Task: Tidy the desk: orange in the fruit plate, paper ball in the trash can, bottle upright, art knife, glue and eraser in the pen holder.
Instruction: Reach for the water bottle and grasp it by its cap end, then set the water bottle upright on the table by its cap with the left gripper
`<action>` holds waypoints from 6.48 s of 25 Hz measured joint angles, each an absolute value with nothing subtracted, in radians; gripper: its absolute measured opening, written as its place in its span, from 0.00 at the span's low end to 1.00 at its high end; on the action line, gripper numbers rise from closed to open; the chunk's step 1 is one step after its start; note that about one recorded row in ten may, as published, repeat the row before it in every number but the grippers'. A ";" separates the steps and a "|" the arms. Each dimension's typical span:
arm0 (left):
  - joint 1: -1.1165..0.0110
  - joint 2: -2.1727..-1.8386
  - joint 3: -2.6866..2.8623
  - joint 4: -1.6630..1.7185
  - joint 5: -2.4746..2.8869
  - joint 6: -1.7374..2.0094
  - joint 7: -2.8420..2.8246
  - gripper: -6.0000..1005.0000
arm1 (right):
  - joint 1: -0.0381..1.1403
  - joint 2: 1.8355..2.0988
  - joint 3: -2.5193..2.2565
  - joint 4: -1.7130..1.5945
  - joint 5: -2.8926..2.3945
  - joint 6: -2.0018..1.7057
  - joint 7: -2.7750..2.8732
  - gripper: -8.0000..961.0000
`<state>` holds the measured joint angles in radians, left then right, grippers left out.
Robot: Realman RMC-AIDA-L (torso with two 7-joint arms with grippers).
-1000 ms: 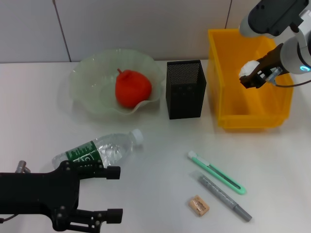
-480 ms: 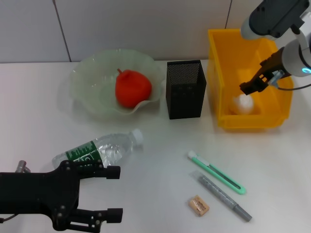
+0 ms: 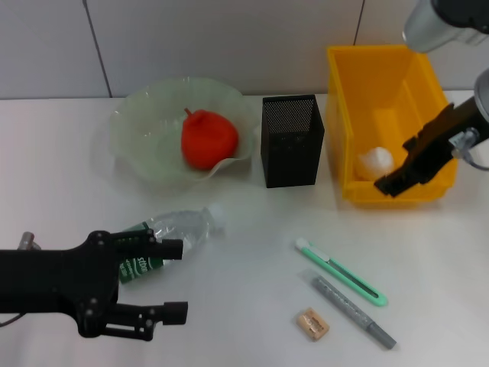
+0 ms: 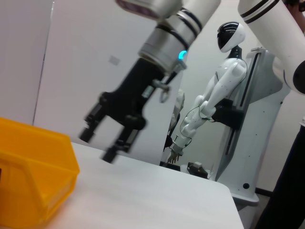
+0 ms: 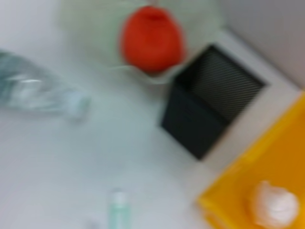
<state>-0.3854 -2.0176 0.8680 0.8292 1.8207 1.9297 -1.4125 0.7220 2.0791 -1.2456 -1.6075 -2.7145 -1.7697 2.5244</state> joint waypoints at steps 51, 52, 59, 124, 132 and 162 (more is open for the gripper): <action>-0.970 -2.080 1.476 0.974 2.631 1.376 -2.333 0.85 | 0.483 2.072 -0.696 -1.117 -2.250 -1.868 1.609 0.79; -0.978 -2.080 1.478 0.952 2.630 1.366 -2.334 0.85 | 0.484 2.072 -0.696 -1.117 -2.250 -1.866 1.609 0.79; -1.006 -2.080 1.482 0.857 2.625 1.309 -2.336 0.85 | 0.489 2.073 -0.704 -1.103 -2.250 -1.858 1.607 0.79; -0.520 -2.066 1.151 1.401 2.379 1.328 -2.205 0.45 | 0.553 2.074 -0.704 -0.996 -2.250 -1.805 1.587 0.79; -0.333 -2.065 1.049 1.469 2.119 1.333 -2.085 0.45 | 0.562 2.074 -0.704 -0.993 -2.250 -1.803 1.593 0.79; -0.278 -2.072 1.063 1.175 1.794 1.274 -1.733 0.46 | 0.580 2.076 -0.706 -0.956 -2.250 -1.800 1.587 0.79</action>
<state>-0.2780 -2.0715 1.0627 1.1752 1.7945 1.2737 -1.7331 0.5796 2.0755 -0.7056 -0.9565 -2.2504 -1.7997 1.5872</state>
